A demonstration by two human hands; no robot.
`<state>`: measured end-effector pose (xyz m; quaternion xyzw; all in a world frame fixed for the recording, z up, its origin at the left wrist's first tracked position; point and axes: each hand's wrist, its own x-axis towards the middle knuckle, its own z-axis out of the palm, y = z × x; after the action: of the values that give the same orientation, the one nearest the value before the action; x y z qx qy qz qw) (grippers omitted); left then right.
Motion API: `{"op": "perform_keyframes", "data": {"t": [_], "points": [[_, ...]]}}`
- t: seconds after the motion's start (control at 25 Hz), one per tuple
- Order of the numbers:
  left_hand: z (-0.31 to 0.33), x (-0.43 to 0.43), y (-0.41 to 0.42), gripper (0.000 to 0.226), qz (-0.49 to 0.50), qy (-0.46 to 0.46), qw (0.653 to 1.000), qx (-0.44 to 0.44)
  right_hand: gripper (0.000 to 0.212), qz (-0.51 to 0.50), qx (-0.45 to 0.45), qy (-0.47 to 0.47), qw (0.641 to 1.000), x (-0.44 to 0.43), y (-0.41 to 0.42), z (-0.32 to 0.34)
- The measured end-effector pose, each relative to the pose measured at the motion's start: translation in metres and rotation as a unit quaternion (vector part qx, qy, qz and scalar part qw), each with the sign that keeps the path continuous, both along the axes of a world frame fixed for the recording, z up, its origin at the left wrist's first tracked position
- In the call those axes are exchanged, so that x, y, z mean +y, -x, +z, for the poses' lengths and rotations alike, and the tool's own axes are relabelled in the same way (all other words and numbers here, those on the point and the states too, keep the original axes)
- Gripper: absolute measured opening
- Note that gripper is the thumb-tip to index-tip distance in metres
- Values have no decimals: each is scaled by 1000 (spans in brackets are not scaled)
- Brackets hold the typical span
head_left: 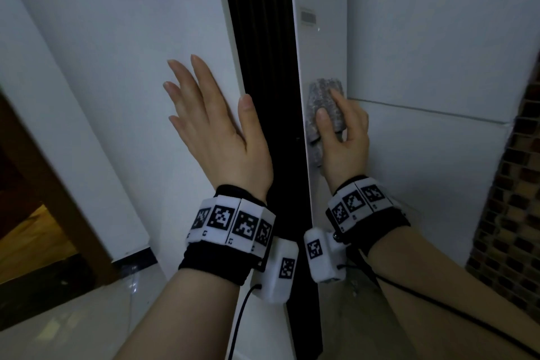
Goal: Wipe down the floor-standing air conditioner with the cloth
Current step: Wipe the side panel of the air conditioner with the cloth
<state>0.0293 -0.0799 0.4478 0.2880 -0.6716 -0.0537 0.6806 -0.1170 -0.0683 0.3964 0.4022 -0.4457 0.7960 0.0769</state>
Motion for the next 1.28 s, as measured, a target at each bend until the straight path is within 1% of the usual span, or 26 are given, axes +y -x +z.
{"op": "perform_keyframes", "data": {"t": [0.12,0.28,0.4,0.44,0.56,0.64,0.72,0.76,0.84,0.88,0.92,1.04,1.16,1.2,1.28], "points": [[-14,5,9,58,17,4,1000,11,31,45,-12,-11,999,0,12,0],[-18,9,12,57,38,7,999,29,34,62,49,-17,997,2,12,-11],[-17,9,12,56,44,7,998,34,33,97,1,-41,994,-5,22,2],[-17,10,13,55,48,7,998,38,32,97,-8,-44,994,-7,21,2],[-15,12,18,54,66,0,996,57,34,83,36,-24,996,-8,21,-7],[-14,17,24,55,87,-7,994,61,35,85,38,-32,995,-9,28,-3],[-13,22,30,57,105,6,993,49,37,97,9,-46,994,-10,32,1],[-12,25,34,58,109,26,993,36,38,92,12,-46,995,-8,30,-1],[-6,30,43,60,118,73,990,8,41,84,59,-45,994,-6,28,-8],[-3,32,47,60,129,90,988,-2,40,89,69,-45,993,-6,32,-9],[1,33,51,59,146,99,984,-9,39,95,58,-49,993,-7,37,-8],[4,31,60,57,223,89,970,-26,39,116,-21,-64,991,-10,48,0],[0,28,64,57,269,73,959,-42,39,106,19,-41,993,-11,46,-5],[0,28,65,57,274,70,958,-45,39,106,20,-38,993,-13,50,-2],[0,27,66,57,282,68,956,-49,38,113,-13,-50,992,-18,59,7]]}}
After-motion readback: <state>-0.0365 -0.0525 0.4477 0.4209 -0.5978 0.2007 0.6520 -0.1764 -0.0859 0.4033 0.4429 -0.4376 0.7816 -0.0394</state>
